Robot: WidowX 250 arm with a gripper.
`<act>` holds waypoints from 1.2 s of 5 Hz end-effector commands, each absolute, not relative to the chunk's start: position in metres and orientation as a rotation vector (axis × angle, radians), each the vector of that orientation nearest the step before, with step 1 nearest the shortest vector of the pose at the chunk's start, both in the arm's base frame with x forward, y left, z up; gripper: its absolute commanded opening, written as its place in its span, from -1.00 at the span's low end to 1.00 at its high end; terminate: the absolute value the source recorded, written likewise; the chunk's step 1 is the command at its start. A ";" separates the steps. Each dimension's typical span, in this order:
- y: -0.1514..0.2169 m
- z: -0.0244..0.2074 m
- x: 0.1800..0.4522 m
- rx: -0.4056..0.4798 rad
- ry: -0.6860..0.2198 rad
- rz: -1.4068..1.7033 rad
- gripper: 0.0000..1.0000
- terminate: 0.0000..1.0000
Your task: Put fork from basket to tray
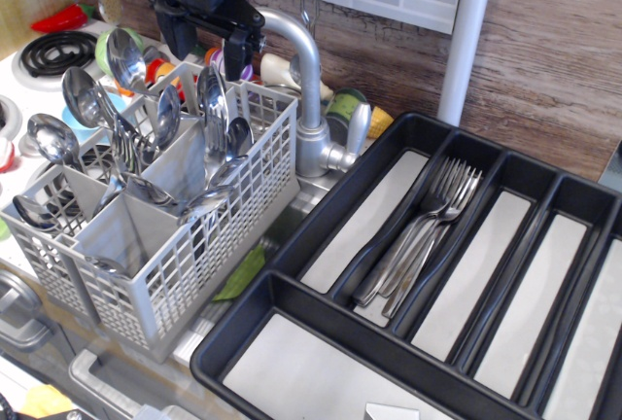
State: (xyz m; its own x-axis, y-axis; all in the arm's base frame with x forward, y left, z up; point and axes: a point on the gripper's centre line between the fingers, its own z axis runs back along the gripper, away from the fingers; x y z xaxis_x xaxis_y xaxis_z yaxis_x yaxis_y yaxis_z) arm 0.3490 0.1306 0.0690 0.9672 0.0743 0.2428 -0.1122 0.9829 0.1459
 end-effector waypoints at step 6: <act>0.133 0.075 0.357 0.155 -0.301 0.239 -1.00 -1.00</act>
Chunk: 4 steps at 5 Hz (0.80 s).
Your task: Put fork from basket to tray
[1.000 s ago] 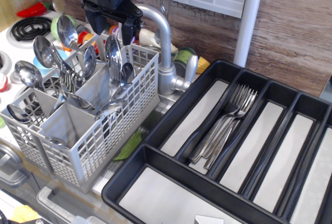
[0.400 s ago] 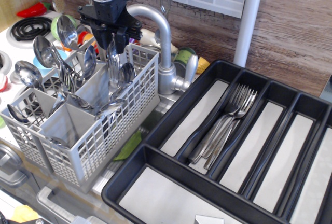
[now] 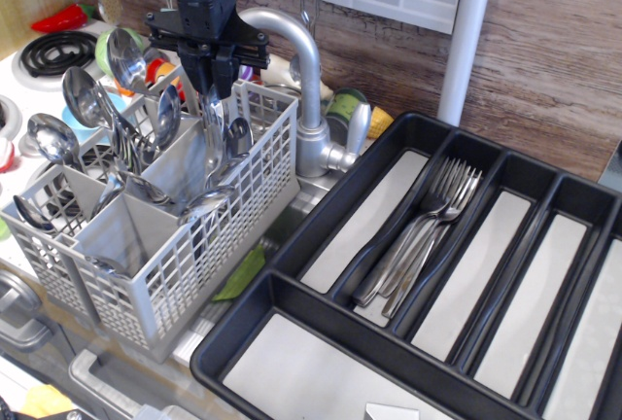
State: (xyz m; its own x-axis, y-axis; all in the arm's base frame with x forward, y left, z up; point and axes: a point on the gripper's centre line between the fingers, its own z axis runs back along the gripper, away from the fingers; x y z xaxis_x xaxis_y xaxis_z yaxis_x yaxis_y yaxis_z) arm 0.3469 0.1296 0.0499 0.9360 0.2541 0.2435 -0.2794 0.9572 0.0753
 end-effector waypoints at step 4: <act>0.113 0.196 0.341 0.332 -0.396 0.365 -1.00 -1.00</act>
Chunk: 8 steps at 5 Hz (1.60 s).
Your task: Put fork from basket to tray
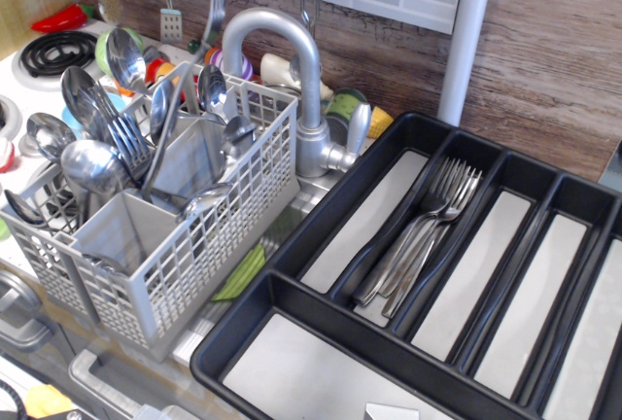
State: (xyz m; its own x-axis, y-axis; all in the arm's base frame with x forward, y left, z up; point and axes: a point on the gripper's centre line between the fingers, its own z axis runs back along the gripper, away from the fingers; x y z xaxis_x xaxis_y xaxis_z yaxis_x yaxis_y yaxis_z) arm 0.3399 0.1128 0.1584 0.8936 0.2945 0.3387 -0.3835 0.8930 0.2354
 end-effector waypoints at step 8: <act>-0.012 0.184 0.425 -0.017 -0.265 0.658 -1.00 -1.00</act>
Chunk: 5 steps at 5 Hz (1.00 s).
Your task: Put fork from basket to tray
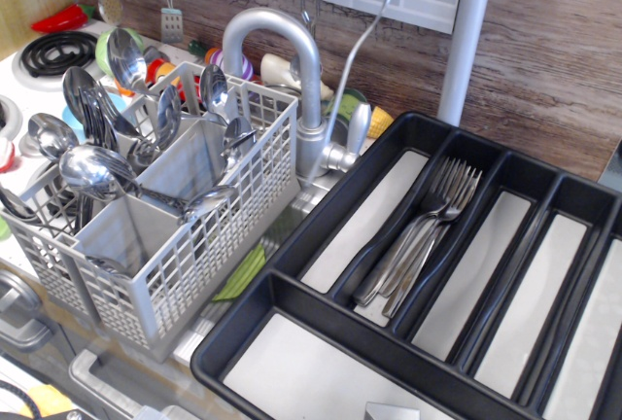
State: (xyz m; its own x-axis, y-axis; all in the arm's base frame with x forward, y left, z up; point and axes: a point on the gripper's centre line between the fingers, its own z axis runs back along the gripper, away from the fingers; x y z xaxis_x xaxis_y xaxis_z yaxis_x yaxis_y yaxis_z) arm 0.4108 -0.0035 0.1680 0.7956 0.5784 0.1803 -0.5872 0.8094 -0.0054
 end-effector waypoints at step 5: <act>-0.041 0.155 0.371 -0.057 -0.362 0.716 -1.00 -1.00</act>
